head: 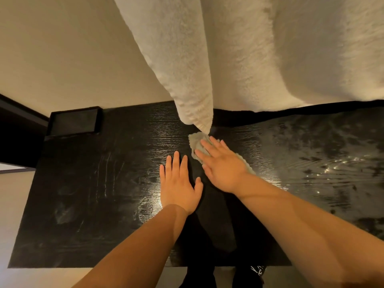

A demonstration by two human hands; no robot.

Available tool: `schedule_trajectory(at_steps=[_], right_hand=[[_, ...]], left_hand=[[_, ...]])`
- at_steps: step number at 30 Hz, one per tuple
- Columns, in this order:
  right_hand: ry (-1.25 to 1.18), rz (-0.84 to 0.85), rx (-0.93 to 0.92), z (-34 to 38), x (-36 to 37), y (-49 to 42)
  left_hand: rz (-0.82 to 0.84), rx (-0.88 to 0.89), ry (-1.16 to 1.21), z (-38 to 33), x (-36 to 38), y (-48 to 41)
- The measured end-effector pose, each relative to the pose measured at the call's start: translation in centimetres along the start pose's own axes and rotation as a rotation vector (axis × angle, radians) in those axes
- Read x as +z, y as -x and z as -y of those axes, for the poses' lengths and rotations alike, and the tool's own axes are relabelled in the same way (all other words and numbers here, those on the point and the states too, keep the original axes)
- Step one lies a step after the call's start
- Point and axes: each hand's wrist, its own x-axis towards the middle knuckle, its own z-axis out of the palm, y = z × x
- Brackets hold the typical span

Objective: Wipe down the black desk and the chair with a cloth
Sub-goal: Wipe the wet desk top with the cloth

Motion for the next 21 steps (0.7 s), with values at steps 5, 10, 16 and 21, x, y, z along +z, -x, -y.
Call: schedule_trajectory(at_steps=[5,10,16,21], right_hand=[[0.048,-0.102,0.152,-3.7,-1.6,-2.1],[0.014,-0.197,0.501,-6.6,-1.6,1.4],[0.058,-0.060,0.094,-2.2,0.7,8.3],[0.071,-0.128,0.315,-8.2,-0.4,8.2]], left_hand=[[-0.007,-0.005,0.018,0.0,0.0,0.2],[-0.005,-0.007,0.015,-0.1,-0.1,0.1],[0.009,0.002,0.007,-0.1,-0.1,0.0],[-0.006,-0.004,0.001,0.0,0.3,0.0]])
